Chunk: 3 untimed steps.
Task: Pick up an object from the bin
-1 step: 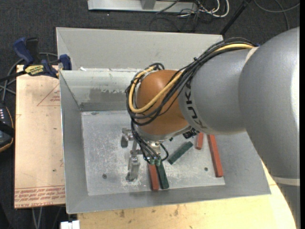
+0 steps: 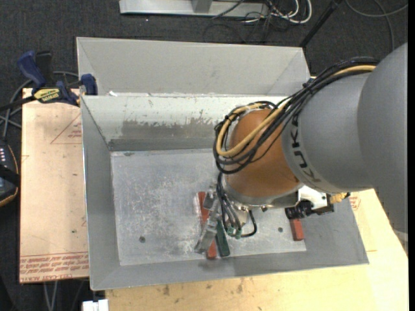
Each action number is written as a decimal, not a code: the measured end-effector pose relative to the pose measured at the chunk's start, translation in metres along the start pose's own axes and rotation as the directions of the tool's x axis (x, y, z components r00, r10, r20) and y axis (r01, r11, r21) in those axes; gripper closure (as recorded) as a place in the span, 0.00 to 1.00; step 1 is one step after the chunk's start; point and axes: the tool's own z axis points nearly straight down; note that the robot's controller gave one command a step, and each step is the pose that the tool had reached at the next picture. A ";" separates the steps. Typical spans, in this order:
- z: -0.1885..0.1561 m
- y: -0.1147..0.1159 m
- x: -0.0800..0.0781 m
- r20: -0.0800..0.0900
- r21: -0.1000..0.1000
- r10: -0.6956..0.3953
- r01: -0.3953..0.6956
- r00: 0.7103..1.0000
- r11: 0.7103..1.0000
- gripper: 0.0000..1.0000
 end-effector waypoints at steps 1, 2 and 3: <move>0.066 -0.020 -0.034 0.003 -0.002 -0.386 0.386 0.922 0.922 0.00; 0.043 -0.041 -0.105 0.011 0.001 -0.447 0.447 0.894 0.894 0.00; 0.064 -0.015 -0.044 0.000 -0.004 -0.319 0.319 0.948 0.948 0.00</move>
Offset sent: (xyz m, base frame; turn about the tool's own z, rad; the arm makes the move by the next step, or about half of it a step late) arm 0.0241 -0.0314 -0.0668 -0.3980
